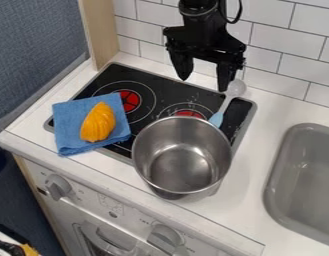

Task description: Move the silver pot to the middle top of the two burners

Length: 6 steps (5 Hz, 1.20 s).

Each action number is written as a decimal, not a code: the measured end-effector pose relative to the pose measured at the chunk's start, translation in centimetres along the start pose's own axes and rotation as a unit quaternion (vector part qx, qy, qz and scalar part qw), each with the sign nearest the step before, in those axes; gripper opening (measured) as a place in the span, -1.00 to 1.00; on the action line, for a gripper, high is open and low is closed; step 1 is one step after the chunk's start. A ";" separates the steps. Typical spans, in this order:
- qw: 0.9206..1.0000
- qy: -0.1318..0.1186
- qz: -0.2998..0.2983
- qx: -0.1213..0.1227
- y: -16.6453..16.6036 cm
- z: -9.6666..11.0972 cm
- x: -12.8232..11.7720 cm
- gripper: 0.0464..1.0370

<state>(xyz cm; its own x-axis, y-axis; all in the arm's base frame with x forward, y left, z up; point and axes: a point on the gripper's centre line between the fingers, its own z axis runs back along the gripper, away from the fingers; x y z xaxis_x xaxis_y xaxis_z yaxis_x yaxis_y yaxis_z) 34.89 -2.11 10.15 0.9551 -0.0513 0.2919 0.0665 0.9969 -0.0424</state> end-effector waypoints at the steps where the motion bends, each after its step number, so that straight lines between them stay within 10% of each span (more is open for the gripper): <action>1: 1.000 0.016 0.000 -0.002 0.0 -1.0 -0.6 0.93; 4: 0.993 0.007 -0.110 -0.033 -7.0 1.5 -6.5 0.93; 6: 0.990 0.088 -0.102 -0.038 -7.3 -2.4 -9.9 0.93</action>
<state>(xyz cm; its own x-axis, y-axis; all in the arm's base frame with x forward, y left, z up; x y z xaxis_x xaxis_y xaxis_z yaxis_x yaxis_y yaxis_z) 25.67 -9.07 5.27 0.9547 -0.2672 0.1306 0.2780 0.9578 -0.0726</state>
